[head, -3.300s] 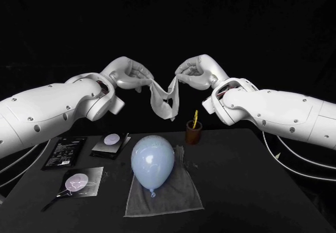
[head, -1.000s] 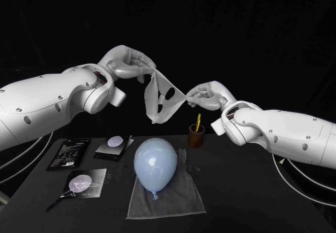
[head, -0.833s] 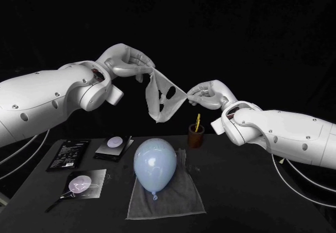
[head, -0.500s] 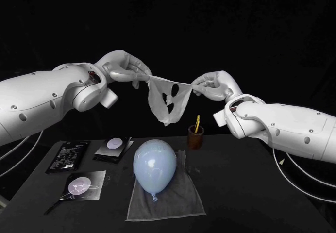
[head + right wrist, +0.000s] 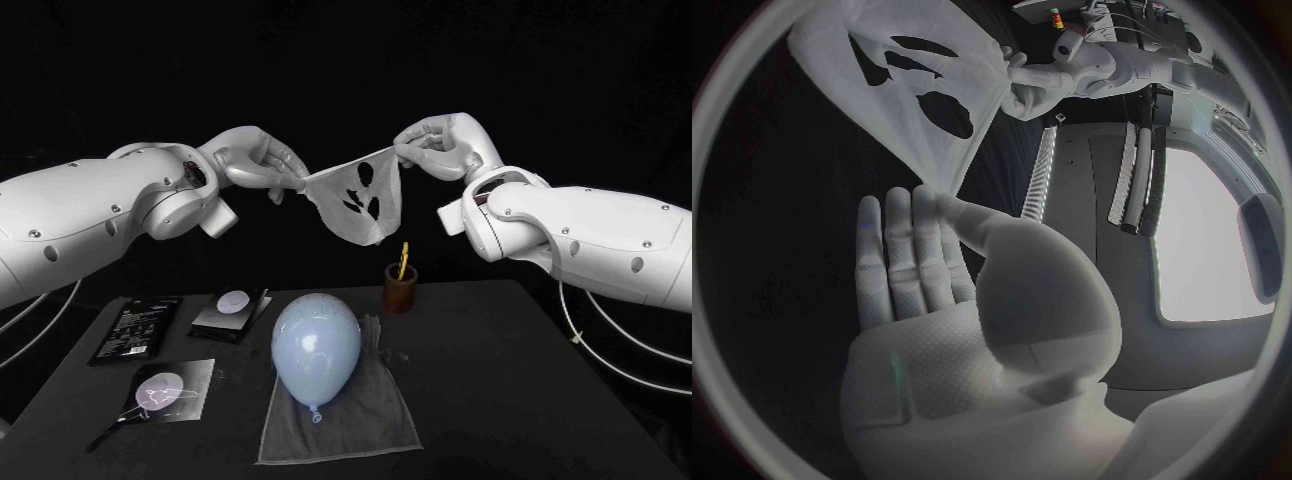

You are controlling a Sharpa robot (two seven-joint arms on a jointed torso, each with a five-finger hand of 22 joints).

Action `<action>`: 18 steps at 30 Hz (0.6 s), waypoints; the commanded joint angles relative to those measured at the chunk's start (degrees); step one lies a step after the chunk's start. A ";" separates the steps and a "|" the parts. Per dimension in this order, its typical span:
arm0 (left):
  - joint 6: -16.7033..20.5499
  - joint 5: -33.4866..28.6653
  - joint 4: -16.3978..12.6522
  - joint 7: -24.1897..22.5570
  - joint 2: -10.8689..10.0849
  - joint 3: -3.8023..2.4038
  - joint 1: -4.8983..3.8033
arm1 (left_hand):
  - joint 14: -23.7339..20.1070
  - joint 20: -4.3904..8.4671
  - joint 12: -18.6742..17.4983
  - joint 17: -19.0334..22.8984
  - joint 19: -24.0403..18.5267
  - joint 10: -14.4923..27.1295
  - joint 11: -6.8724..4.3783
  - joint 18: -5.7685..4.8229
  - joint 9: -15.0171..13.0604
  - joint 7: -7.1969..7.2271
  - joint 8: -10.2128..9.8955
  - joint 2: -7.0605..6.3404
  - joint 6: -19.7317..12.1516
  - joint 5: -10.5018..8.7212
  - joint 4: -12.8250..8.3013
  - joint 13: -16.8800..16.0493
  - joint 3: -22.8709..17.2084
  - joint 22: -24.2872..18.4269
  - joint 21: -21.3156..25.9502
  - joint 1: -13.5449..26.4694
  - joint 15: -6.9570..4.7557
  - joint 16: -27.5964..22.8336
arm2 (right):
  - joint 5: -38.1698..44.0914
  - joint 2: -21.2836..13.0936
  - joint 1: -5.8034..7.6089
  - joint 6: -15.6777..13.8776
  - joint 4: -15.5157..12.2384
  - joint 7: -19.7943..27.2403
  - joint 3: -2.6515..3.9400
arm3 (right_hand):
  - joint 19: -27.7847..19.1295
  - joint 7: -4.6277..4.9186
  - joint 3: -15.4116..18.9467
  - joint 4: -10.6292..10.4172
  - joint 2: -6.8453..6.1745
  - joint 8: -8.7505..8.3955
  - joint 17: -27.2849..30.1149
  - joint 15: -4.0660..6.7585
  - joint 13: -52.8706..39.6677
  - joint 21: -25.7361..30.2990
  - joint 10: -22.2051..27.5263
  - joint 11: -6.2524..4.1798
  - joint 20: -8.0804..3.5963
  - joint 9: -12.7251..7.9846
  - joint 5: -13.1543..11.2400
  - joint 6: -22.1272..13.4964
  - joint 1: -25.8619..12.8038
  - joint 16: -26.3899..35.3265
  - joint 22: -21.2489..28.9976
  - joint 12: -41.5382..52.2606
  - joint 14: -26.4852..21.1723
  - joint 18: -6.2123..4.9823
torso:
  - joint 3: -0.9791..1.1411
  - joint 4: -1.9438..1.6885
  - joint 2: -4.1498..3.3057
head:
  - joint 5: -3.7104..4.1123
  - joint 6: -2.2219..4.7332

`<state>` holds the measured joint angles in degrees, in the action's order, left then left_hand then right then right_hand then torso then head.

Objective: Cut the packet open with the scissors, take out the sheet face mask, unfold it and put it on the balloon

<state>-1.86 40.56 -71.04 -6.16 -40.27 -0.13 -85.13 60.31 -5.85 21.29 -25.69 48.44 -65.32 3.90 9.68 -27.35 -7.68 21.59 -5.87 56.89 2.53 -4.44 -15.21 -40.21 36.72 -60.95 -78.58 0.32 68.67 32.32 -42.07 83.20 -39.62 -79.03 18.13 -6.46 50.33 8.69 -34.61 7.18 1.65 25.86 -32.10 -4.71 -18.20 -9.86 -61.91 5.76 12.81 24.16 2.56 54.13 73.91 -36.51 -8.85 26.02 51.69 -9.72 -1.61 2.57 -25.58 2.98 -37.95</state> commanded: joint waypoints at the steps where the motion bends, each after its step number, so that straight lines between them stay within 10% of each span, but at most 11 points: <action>1: -0.97 -1.64 -1.27 0.32 -0.43 0.17 -0.09 | 0.32 0.04 0.00 -0.06 0.24 -0.10 0.14 0.87 -3.53 -0.28 0.13 0.59 -0.07 0.21 0.19 -0.06 0.12 -0.03 -0.20 0.14 -0.01 0.28 | 2.04 0.24 0.20 1.24 0.23 -0.64 0.06 | -0.19 0.00 -0.15 -0.09 0.14 0.24 0.01 -0.05 -0.06 -0.39 -0.29 -0.30 0.06 7.31 0.18 0.56 0.25 0.13 -0.08 -0.02 0.29 -0.79 | 0.02 0.10 -0.08 | 0.12 0.18; 18: -2.72 -13.62 -18.44 1.74 -6.42 3.12 1.04 | 0.43 0.01 0.01 -0.21 0.26 -0.18 0.11 0.86 -3.66 -0.24 0.13 0.62 -0.02 0.21 0.38 -0.13 0.29 -0.08 -0.17 0.32 0.01 0.51 | 8.46 1.05 -1.25 4.97 1.14 -2.67 -0.80 | -0.19 -0.01 -0.11 -0.05 0.06 0.27 0.02 -0.04 -0.07 -0.43 -0.32 -0.31 0.06 7.34 0.17 0.58 0.27 0.11 -0.11 -0.01 0.31 -0.79 | 0.10 0.00 0.15 | 0.06 -0.92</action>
<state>-2.72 32.08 -88.17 -4.59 -46.35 2.98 -84.24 60.40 -5.86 21.25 -25.83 48.44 -65.30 3.92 9.94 -27.35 -7.58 21.60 -5.63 56.79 2.55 -4.28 -15.28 -40.03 36.71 -60.95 -78.34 0.45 68.94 37.32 -40.81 82.05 -36.34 -77.68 16.17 -7.30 50.33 8.67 -34.58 7.21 1.64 25.87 -32.04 -4.71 -18.20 -10.09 -62.15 5.55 12.81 24.16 2.55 54.39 73.90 -36.51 -8.90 25.89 51.69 -9.67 -1.52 2.63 -25.53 2.94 -38.67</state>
